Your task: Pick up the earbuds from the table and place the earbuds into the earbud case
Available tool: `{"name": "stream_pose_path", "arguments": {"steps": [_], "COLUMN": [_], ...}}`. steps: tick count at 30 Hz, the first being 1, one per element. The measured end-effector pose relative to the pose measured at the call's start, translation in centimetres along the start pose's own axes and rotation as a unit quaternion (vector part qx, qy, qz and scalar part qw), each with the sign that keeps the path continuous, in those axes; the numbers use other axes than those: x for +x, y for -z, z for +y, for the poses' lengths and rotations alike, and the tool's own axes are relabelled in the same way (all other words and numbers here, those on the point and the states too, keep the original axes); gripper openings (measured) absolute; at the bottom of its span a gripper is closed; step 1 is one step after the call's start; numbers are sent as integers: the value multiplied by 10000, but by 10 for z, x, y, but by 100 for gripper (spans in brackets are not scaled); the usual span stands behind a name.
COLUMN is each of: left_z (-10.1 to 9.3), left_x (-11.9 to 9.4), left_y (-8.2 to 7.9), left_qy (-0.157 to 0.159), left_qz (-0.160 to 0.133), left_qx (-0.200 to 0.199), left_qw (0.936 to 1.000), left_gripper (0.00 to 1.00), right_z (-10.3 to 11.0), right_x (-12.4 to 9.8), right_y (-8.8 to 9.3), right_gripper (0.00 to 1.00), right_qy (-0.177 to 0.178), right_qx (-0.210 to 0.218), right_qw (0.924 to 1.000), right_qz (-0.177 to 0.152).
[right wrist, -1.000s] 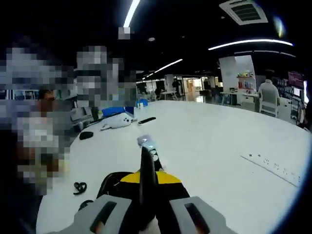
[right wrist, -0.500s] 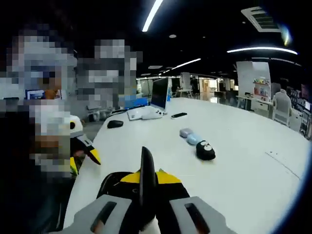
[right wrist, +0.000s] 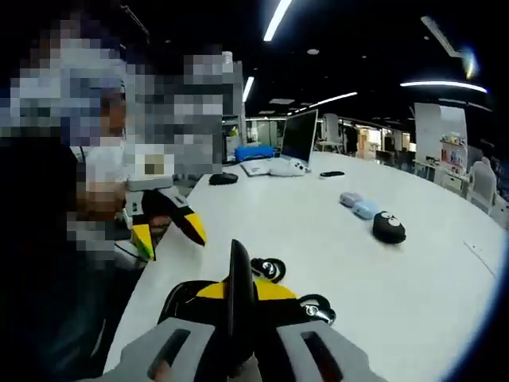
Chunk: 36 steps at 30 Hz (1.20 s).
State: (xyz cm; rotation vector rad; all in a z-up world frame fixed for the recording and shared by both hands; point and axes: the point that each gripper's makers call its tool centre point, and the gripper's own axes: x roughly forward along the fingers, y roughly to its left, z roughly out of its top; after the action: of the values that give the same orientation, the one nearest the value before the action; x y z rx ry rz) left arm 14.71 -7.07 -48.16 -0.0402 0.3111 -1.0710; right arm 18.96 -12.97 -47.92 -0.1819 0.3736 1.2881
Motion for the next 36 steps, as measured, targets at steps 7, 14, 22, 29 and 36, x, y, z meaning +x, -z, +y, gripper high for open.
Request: {"name": "stream_pose_path", "arguments": {"steps": [7, 14, 22, 29, 36], "left_z": [4, 11, 15, 15, 17], "left_x": [3, 5, 6, 8, 7], "left_y": [1, 3, 5, 7, 6], "left_qy": [-23, -98, -127, -115, -141], "left_qz": [25, 62, 97, 123, 101], "left_qx": [-47, -120, -180, -195, -200], "left_qw": [10000, 9999, 9997, 9997, 9996], "left_gripper": [40, 39, 39, 39, 39], "right_z": [-8, -7, -7, -12, -27], "right_x": [7, 18, 20, 10, -23], "right_y": [0, 4, 2, -12, -20], "right_gripper": [5, 5, 7, 19, 27], "right_qy": [-195, -485, -597, -438, 110], "right_qx": [-61, -74, 160, 423, 541], "right_qw": [9998, 9988, 9981, 9976, 9958], "right_qz": [3, 15, -29, -328, -726]}}
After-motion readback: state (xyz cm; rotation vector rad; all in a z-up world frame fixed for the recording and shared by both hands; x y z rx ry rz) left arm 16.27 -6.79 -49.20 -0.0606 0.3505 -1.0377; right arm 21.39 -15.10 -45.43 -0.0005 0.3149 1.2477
